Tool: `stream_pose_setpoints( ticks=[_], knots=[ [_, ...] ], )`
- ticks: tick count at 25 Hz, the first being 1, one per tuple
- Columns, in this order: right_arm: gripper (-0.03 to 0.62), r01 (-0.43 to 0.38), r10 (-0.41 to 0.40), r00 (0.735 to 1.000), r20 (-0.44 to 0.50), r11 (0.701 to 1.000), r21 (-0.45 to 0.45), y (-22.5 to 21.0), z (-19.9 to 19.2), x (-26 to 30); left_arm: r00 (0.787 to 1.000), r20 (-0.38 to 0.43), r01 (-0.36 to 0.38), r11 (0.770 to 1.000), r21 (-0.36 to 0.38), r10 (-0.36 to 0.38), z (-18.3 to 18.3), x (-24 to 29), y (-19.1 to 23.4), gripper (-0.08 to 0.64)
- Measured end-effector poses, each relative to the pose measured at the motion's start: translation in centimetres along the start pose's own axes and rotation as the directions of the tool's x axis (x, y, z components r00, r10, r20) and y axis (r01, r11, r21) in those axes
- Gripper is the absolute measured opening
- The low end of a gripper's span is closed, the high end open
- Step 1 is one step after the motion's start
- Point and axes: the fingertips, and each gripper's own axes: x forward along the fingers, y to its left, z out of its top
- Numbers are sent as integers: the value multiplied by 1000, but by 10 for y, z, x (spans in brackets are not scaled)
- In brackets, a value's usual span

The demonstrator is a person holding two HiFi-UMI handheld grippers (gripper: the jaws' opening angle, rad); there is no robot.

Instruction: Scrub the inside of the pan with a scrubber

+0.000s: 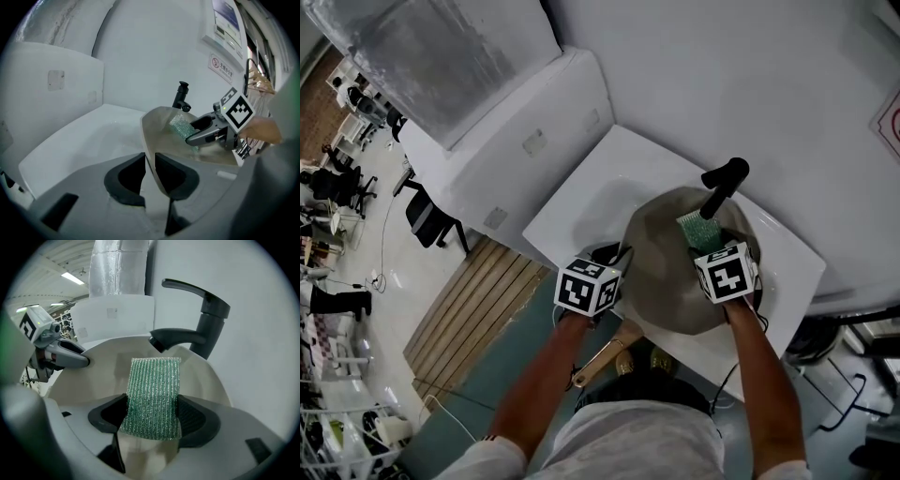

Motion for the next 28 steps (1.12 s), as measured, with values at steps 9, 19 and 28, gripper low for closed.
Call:
stream_pose_setpoints(
  ticks=[9, 19, 28],
  knots=[
    [339, -149, 149, 989, 3, 987, -62, 78, 16, -9, 999, 31, 9, 1000, -14, -8, 2, -1, 0, 75],
    [339, -156, 147, 984, -103, 984, -86, 86, -14, 8, 999, 34, 13, 1000, -12, -12, 2, -2, -3, 75],
    [339, -60, 52, 990, -128, 997, -55, 35, -31, -3, 999, 30, 14, 1000, -4, -14, 2, -2, -1, 75]
  ],
)
